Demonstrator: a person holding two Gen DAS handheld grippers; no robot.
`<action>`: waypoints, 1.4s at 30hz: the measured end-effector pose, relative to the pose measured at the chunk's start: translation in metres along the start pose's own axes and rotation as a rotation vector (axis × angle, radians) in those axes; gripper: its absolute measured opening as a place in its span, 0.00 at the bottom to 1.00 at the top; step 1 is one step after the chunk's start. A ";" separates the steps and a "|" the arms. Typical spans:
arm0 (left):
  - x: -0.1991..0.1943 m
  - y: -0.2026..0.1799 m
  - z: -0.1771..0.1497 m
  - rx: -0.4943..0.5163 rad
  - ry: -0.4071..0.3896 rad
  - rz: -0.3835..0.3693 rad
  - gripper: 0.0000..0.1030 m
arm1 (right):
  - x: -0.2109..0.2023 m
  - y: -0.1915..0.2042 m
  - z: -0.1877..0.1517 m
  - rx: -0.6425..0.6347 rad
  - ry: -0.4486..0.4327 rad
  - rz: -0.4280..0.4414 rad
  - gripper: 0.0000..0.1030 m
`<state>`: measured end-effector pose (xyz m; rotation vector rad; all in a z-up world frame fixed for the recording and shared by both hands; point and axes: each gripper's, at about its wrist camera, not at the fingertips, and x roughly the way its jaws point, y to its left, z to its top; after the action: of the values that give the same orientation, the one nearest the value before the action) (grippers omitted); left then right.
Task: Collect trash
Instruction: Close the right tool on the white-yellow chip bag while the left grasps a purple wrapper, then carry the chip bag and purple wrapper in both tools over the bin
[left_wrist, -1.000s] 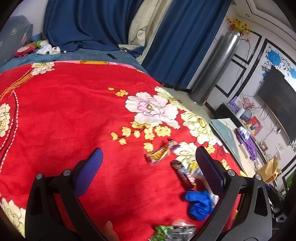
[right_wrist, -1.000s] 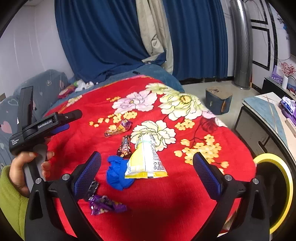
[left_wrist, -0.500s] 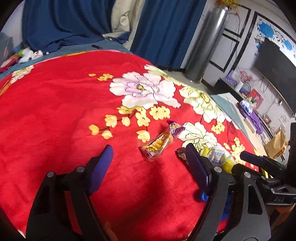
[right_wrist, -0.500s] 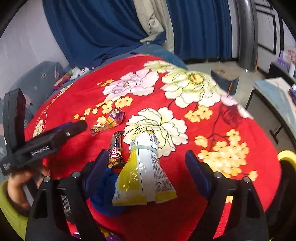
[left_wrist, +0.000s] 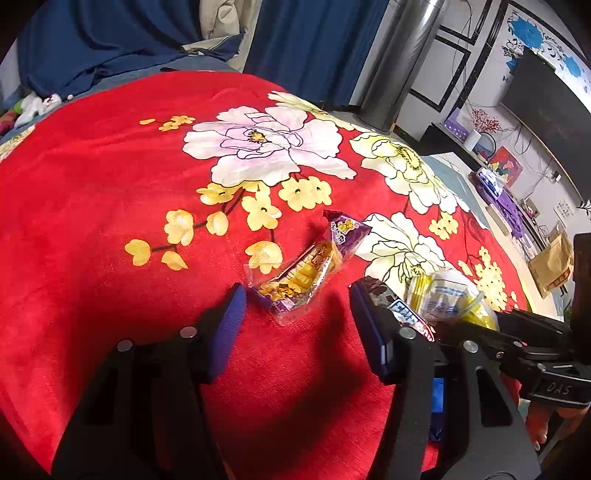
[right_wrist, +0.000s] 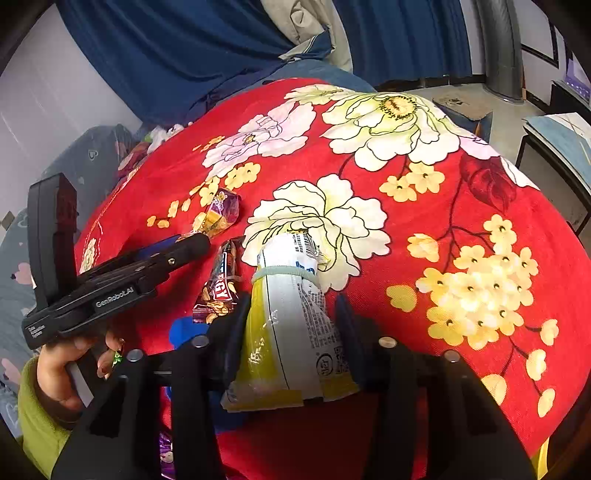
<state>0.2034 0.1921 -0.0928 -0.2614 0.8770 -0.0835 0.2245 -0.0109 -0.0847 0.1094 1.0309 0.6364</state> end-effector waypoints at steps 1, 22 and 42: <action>0.000 0.001 0.000 -0.004 -0.001 0.003 0.43 | -0.002 -0.001 -0.001 0.007 -0.009 0.005 0.41; -0.015 0.012 0.000 -0.092 -0.067 0.029 0.10 | -0.105 -0.037 -0.024 0.107 -0.246 -0.092 0.40; -0.048 -0.052 0.021 0.006 -0.128 0.022 0.10 | -0.189 -0.090 -0.034 0.185 -0.466 -0.197 0.40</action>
<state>0.1906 0.1543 -0.0307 -0.2485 0.7523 -0.0485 0.1696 -0.1937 0.0084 0.2994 0.6354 0.3120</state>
